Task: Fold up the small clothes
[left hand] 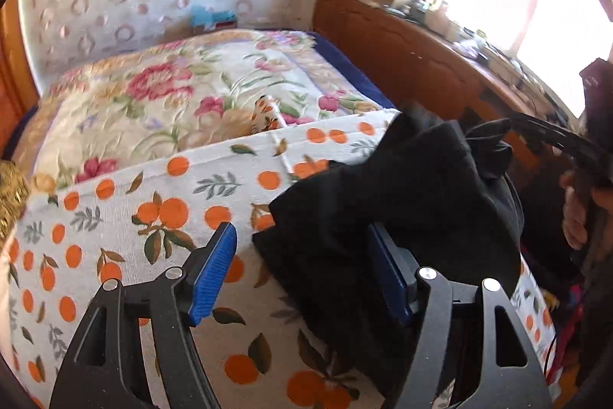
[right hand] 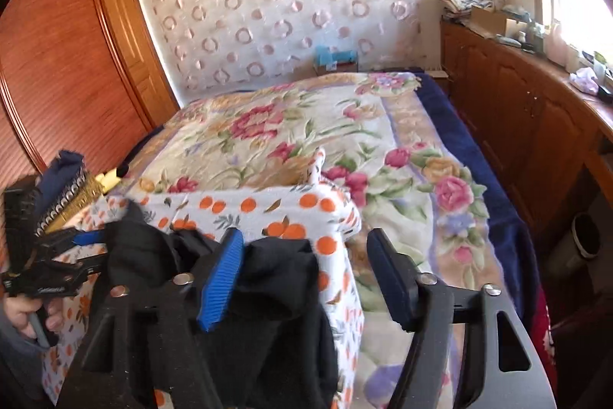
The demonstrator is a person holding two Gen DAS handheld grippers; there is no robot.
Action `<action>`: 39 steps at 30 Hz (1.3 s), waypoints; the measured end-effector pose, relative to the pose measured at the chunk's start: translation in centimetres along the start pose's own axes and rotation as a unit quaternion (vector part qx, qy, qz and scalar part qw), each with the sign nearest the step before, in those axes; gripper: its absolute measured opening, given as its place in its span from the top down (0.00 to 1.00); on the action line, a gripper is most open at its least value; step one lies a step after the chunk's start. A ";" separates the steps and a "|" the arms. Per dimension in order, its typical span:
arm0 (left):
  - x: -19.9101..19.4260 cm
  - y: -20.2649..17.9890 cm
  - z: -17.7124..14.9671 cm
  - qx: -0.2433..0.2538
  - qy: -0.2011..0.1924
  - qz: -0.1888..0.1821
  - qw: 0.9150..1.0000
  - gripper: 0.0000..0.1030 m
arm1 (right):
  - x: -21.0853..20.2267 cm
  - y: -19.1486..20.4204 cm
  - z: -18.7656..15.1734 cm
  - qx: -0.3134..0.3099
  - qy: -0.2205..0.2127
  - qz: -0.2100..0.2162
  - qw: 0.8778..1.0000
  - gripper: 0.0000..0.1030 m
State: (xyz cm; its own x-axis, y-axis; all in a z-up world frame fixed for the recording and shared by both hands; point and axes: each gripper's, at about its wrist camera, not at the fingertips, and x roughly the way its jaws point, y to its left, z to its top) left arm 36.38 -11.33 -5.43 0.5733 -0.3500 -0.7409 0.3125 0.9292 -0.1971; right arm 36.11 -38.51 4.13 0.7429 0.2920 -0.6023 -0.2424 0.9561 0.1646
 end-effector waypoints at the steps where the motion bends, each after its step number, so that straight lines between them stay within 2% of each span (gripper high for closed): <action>1: 0.1 0.1 0.0 0.000 0.000 0.000 1.000 0.31 | -0.6 0.1 0.0 -0.005 0.000 0.001 1.000 0.33; 4: -0.2 0.0 -0.3 0.006 -0.001 -0.001 1.000 0.31 | -1.4 1.0 -1.0 -0.039 0.006 0.000 0.999 0.33; 7: -0.8 -0.2 -0.9 0.002 -0.004 -0.017 1.000 0.31 | -0.5 1.9 -2.6 -0.059 0.036 0.010 0.998 0.33; 9: -0.8 -0.5 -1.5 0.002 0.000 -0.024 1.000 0.31 | 0.5 2.3 -3.6 -0.071 0.054 0.002 0.996 0.33; 14: 0.2 -0.5 -2.7 -0.008 0.018 -0.025 0.999 0.31 | 3.1 1.9 -4.3 -0.043 0.083 0.009 0.996 0.33; 20: 1.7 -0.2 -2.4 -0.036 0.029 -0.048 0.998 0.31 | 4.0 2.3 -4.0 -0.032 0.104 0.033 0.994 0.33; 22: 2.2 0.3 -2.3 -0.055 0.029 -0.063 0.996 0.31 | 4.3 1.8 -3.3 -0.035 0.101 0.032 0.994 0.37; 23: 2.4 0.4 -2.2 -0.059 0.030 -0.067 0.996 0.32 | 4.5 1.7 -3.2 -0.037 0.101 0.037 0.994 0.43; 24: 2.4 0.3 -2.2 -0.060 0.030 -0.069 0.995 0.33 | 4.7 1.8 -3.2 -0.037 0.104 0.039 0.993 0.45; 26: 2.7 0.2 -2.2 -0.067 0.033 -0.088 0.993 0.47 | 5.0 1.5 -3.3 -0.038 0.107 0.038 0.993 0.46; 27: 2.8 0.1 -2.2 -0.069 0.033 -0.095 0.993 0.50 | 5.2 1.3 -3.5 -0.037 0.110 0.040 0.992 0.46; 29: 2.9 -0.1 -2.1 -0.070 0.037 -0.108 0.991 0.67 | 5.3 0.7 -3.6 -0.031 0.111 0.046 0.992 0.49; 30: 2.9 -0.1 -2.0 -0.070 0.038 -0.113 0.990 0.71 | 5.3 0.7 -3.6 -0.031 0.112 0.050 0.992 0.55; 31: 2.7 -0.2 -1.9 -0.068 0.036 -0.113 0.991 0.78 | 5.3 0.7 -3.6 -0.029 0.115 0.058 0.991 0.60; 32: 2.5 -0.3 -1.9 -0.065 0.035 -0.116 0.991 0.82 | 5.3 0.7 -3.5 -0.028 0.117 0.068 0.990 0.75; 33: 2.2 -0.5 -1.8 -0.060 0.031 -0.117 0.991 0.83 | 5.1 1.0 -3.5 -0.035 0.116 0.067 0.990 0.80; 35: 1.2 -0.6 -1.7 -0.056 0.020 -0.125 0.990 0.85 | 4.8 1.9 -3.6 -0.054 0.112 0.054 0.991 0.83; 39: -2.0 -0.7 -1.5 -0.047 -0.008 -0.151 0.987 0.86 | 2.7 3.1 -2.8 -0.075 0.077 0.044 0.993 0.86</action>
State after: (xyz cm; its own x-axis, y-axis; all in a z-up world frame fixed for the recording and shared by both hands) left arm 33.88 -11.06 -4.74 0.4768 -0.6136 -0.6294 0.4003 0.7891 -0.4660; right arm 35.60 -34.82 0.82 0.6134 0.3559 -0.7050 -0.4001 0.9097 0.1111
